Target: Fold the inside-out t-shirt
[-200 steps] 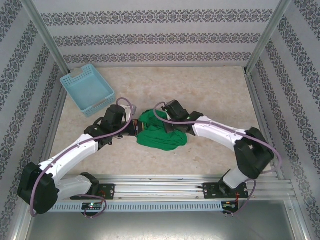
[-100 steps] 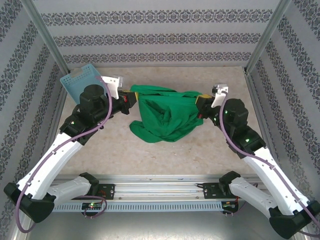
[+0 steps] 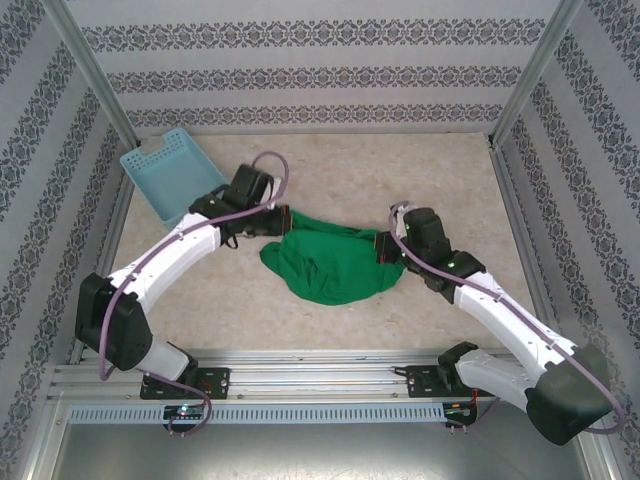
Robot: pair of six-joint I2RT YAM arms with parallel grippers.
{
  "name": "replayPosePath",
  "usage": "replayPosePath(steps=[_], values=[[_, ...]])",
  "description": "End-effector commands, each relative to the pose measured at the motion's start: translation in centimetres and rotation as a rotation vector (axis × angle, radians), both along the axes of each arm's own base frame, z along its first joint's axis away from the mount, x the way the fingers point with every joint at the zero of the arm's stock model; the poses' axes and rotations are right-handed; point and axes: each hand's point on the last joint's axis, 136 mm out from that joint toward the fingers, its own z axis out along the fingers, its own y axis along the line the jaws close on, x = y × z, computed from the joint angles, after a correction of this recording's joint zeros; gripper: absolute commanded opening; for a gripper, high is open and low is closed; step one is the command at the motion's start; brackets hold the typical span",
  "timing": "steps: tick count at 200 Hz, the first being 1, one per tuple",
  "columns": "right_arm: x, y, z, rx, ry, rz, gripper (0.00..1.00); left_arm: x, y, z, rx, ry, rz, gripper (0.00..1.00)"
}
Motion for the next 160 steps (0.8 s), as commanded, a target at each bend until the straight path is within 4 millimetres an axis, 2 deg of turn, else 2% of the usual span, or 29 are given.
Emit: replayPosePath(steps=[1, 5, 6, 22, 27, 41, 53, 61, 69, 80, 99, 116, 132, 145, 160], values=[[2.1, -2.1, 11.5, -0.089, -0.279, -0.052, 0.0, 3.5, -0.2, 11.0, -0.091, -0.247, 0.039, 0.0], [2.2, -2.7, 12.5, -0.106, -0.298, -0.077, 0.0, 4.0, -0.2, 12.4, -0.092, -0.275, 0.043, 0.0], [2.2, -2.9, 13.4, -0.107, -0.314, -0.087, 0.0, 4.1, -0.3, 12.7, -0.092, -0.282, 0.045, 0.0], [2.0, -4.5, 17.3, -0.114, -0.386, -0.153, 0.0, 5.2, -0.2, 17.9, -0.113, -0.38, 0.067, 0.0], [1.6, -4.7, 18.5, -0.103, -0.414, -0.158, 0.0, 5.0, -0.4, 19.7, -0.142, -0.419, 0.058, 0.0], [0.2, -4.1, 20.4, -0.054, -0.468, -0.111, 0.0, 3.4, -0.8, 23.8, -0.255, -0.544, 0.012, 0.0], [-1.3, -3.0, 20.8, -0.007, -0.506, -0.054, 0.0, 1.9, -0.6, 25.1, -0.315, -0.626, -0.008, 0.0], [-2.3, -2.2, 20.4, 0.008, -0.523, -0.015, 0.0, 1.1, -0.3, 24.6, -0.321, -0.644, -0.013, 0.0], [-3.2, -1.2, 19.2, 0.008, -0.521, 0.027, 0.0, 0.7, 0.0, 23.1, -0.303, -0.628, -0.011, 0.0], [-4.0, 0.1, 16.6, 0.003, -0.491, 0.064, 0.0, 0.5, 0.6, 19.8, -0.263, -0.556, 0.013, 0.0], [-5.0, 3.3, 9.3, 0.023, -0.357, 0.151, 0.0, -0.5, 1.6, 11.8, -0.199, -0.357, 0.072, 0.0], [-6.1, 5.5, 1.6, 0.024, -0.179, 0.187, 0.0, -2.4, 2.5, 3.7, -0.144, -0.188, 0.102, 0.0], [-7.5, 7.0, -4.0, 0.014, -0.058, 0.211, 0.0, -4.3, 4.2, -3.1, -0.056, -0.051, 0.148, 0.0], [-8.2, 7.7, -7.0, 0.001, 0.001, 0.222, 0.0, -5.7, 5.4, -6.9, 0.005, 0.027, 0.174, 0.0], [-8.3, 8.1, -8.3, -0.027, 0.029, 0.236, 0.01, -6.6, 6.8, -9.2, 0.075, 0.076, 0.212, 0.0]])
